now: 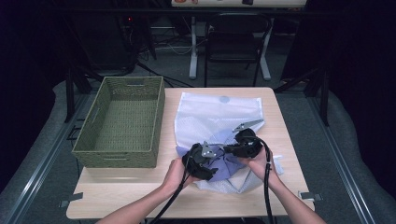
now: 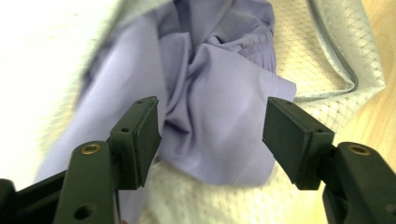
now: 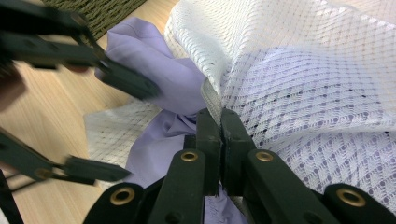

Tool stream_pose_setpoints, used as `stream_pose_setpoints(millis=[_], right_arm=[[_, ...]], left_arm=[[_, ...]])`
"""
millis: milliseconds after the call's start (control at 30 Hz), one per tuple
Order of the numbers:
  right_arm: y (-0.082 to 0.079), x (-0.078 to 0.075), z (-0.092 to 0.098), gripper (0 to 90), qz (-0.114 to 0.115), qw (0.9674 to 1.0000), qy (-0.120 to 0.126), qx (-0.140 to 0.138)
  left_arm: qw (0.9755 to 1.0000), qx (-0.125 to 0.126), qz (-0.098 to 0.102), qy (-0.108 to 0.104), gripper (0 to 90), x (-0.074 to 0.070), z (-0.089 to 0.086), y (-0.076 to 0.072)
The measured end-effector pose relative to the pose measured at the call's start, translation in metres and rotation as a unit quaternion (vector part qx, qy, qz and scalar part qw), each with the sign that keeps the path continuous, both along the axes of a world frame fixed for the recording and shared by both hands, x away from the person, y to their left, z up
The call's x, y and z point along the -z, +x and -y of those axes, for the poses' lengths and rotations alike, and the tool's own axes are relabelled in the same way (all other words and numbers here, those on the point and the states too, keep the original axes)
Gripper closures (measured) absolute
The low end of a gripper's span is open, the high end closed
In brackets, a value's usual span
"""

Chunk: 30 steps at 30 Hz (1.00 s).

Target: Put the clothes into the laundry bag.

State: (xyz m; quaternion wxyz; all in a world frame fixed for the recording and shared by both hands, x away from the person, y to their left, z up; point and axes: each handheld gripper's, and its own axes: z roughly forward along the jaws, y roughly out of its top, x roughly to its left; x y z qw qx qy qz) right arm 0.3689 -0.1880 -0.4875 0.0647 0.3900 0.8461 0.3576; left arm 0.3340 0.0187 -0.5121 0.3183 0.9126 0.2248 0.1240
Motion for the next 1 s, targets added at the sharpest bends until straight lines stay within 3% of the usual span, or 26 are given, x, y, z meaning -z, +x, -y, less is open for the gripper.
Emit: stream_pose_setpoints(millis=[167, 233, 267, 300, 333, 367, 400, 500, 600, 733, 800, 833, 933, 1000], right_arm=[[0.001, 0.0, 0.001, 88.6, 0.001, 1.0, -0.001, 0.001], [0.001, 0.0, 0.0, 88.6, -0.001, 1.0, 0.0, -0.001], [0.001, 0.001, 0.0, 88.6, -0.003, 1.0, -0.001, -0.003], [0.001, 0.001, 0.0, 88.6, -0.005, 1.0, -0.001, -0.002], [0.002, 0.002, -0.001, 88.6, -0.008, 1.0, -0.001, -0.001], [0.002, 0.003, -0.001, 88.5, -0.009, 0.9999, -0.003, -0.005], [0.002, 0.003, -0.001, 88.5, -0.009, 0.9999, -0.002, -0.005], [0.002, 0.004, -0.002, 88.6, -0.01, 0.9999, -0.005, -0.004], [0.001, 0.005, -0.004, 88.5, -0.012, 0.9999, -0.006, -0.007], [0.001, 0.007, -0.005, 88.6, -0.012, 0.9998, -0.009, -0.009], [0.001, 0.007, -0.005, 88.6, -0.012, 0.9998, -0.01, -0.009], [0.0, 0.007, -0.006, 88.6, -0.013, 0.9998, -0.01, -0.009], [-0.001, 0.006, -0.007, 88.6, -0.01, 0.9998, -0.008, -0.012], [-0.002, 0.004, -0.009, 88.6, -0.007, 0.9999, -0.005, -0.013]], left_arm=[[0.9994, -0.027, 0.021, -0.002, 24.7, -0.008, -0.011, 0.007], [0.999, -0.042, 0.014, -0.002, 19.6, -0.007, -0.014, 0.014], [0.999, -0.044, -0.006, 0.0, 17.9, -0.004, -0.014, 0.02], [0.9983, -0.044, -0.038, -0.004, 15.3, 0.0, -0.016, 0.026], [0.9967, -0.044, -0.065, -0.021, 15.5, 0.006, -0.018, 0.031], [0.9957, -0.042, -0.08, -0.021, 15.8, 0.011, -0.017, 0.034], [0.9956, -0.039, -0.085, -0.01, 16.7, 0.018, -0.014, 0.037], [0.9955, -0.03, -0.089, -0.004, 21.7, 0.027, -0.006, 0.037], [0.9977, -0.019, -0.065, 0.01, 24.9, 0.033, 0.007, 0.032], [0.9988, -0.024, -0.03, 0.03, 34.7, 0.043, 0.023, 0.026], [0.9989, -0.031, -0.019, 0.03, 44.9, 0.049, 0.027, 0.025], [0.9991, -0.033, -0.013, 0.025, 49.9, 0.051, 0.028, 0.025], [0.9991, -0.035, 0.022, 0.001, 76.3, 0.052, 0.027, 0.024], [0.998, -0.04, 0.044, -0.02, 82.8, 0.048, 0.026, 0.024]])
